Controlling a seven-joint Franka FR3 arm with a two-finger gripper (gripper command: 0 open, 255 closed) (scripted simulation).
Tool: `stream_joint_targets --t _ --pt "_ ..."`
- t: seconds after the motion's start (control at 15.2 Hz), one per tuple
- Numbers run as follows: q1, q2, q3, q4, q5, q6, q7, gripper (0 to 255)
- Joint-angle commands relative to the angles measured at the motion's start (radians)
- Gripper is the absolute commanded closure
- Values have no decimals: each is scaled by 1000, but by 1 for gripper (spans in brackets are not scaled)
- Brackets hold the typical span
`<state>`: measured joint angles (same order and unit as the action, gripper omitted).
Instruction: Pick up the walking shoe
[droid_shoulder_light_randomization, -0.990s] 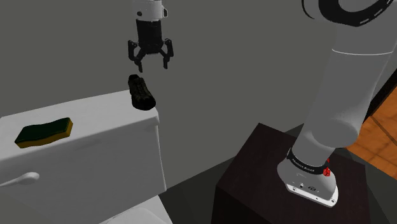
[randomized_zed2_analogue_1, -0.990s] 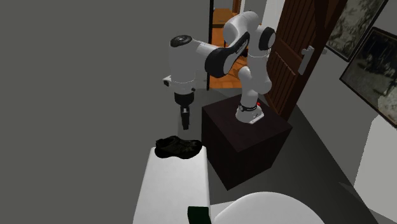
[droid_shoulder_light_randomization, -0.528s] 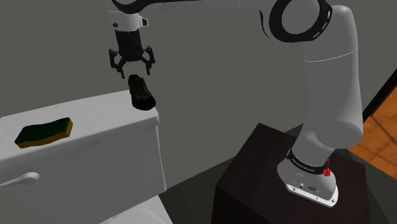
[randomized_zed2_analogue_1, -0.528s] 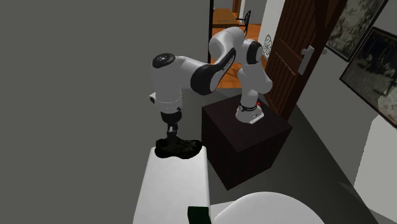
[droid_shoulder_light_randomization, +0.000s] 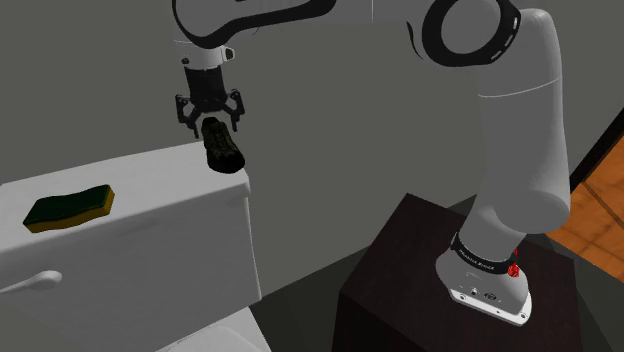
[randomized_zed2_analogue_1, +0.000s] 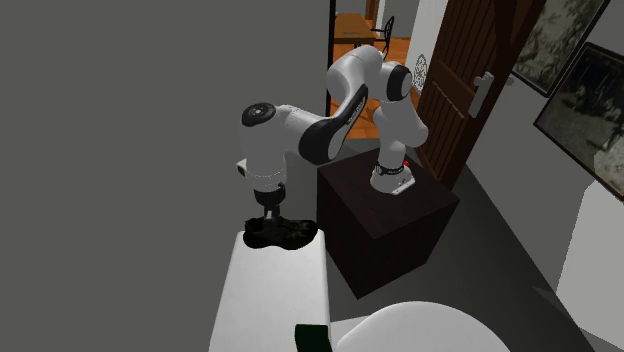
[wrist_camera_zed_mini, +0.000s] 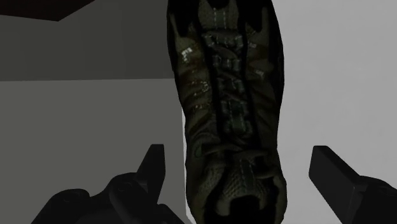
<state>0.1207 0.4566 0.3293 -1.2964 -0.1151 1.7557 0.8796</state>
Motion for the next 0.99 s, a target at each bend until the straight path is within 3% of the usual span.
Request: stream_joint_targets --t 0.0,0.59,0.92 --pt "1 1 0 -2 0 3 1 255" --pt "0 2 0 0 -1 3 0 255" --pt "9 11 1 81 -2 -69 0 255"
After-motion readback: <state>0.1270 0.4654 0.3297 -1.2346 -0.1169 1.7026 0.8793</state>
